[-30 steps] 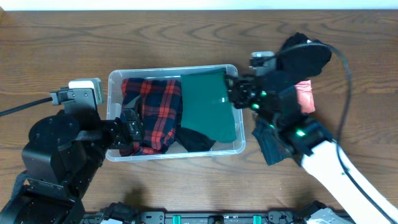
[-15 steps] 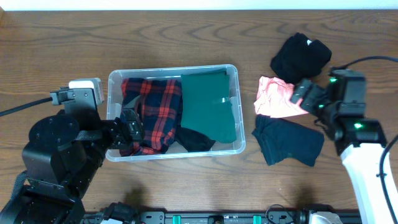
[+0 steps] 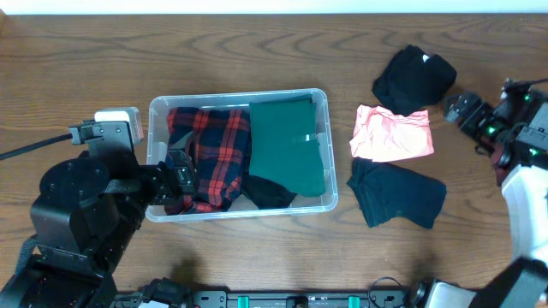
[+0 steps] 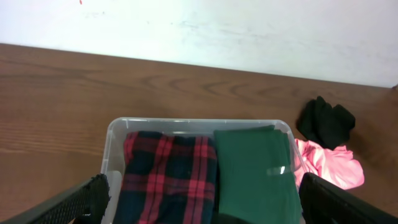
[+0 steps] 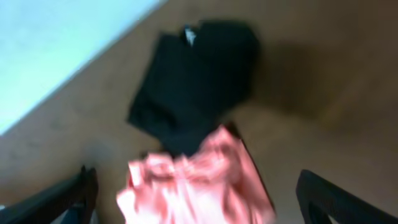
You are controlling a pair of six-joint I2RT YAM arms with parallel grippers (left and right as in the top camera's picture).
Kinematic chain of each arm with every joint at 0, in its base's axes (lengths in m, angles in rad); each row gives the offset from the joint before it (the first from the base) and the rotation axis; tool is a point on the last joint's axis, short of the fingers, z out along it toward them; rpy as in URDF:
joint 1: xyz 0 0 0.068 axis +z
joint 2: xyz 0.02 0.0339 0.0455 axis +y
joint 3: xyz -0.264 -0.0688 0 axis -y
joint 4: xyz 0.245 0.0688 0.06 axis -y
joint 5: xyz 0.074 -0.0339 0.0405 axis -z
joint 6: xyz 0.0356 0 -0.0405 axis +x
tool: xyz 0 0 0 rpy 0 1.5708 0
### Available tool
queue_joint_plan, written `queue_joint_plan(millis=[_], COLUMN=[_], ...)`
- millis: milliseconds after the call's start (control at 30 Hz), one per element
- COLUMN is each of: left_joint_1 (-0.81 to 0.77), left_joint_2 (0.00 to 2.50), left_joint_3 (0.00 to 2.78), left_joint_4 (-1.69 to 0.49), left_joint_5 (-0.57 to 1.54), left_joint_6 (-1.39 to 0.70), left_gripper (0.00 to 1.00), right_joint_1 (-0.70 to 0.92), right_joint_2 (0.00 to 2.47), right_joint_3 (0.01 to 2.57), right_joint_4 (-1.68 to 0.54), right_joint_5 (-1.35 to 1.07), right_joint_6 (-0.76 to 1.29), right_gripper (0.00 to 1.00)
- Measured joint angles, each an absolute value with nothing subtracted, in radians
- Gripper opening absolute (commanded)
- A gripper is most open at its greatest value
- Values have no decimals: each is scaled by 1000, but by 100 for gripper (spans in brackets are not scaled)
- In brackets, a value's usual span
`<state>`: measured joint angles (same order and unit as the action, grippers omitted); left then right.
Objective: Pack container
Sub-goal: 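Withdraw the right gripper to the black shirt at top right, then grasp and lift the black shirt with the right gripper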
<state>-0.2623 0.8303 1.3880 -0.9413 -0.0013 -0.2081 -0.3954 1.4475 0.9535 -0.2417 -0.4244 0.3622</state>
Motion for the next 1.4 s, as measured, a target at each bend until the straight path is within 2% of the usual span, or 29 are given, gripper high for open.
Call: queue_joint_plan(millis=[267, 467, 733, 933, 1133, 1400], left_joint_1=[-262, -262, -262, -262, -262, -262], left_joint_2=[830, 830, 830, 830, 830, 830], left_joint_3=[1388, 1388, 1388, 1388, 1388, 1388], left_joint_4=[-942, -942, -942, -942, -942, -942], left_joint_5=[-1, -1, -1, -1, -1, -1], left_joint_6=[-208, -208, -208, -208, -208, -208], left_gripper=[98, 98, 98, 98, 98, 98], right_joint_1=[-397, -398, -398, -382, -336, -322], right_joint_2=[1686, 1852, 1959, 2022, 2070, 2082], right_joint_3=[954, 954, 962, 981, 997, 998], right_joint_4=[-2, 135, 244, 374, 450, 436], right_joint_5=[-509, -491, -467, -477, -482, -479], right_joint_6=[456, 603, 789, 895, 933, 860], right_gripper=[91, 92, 93, 90, 83, 60])
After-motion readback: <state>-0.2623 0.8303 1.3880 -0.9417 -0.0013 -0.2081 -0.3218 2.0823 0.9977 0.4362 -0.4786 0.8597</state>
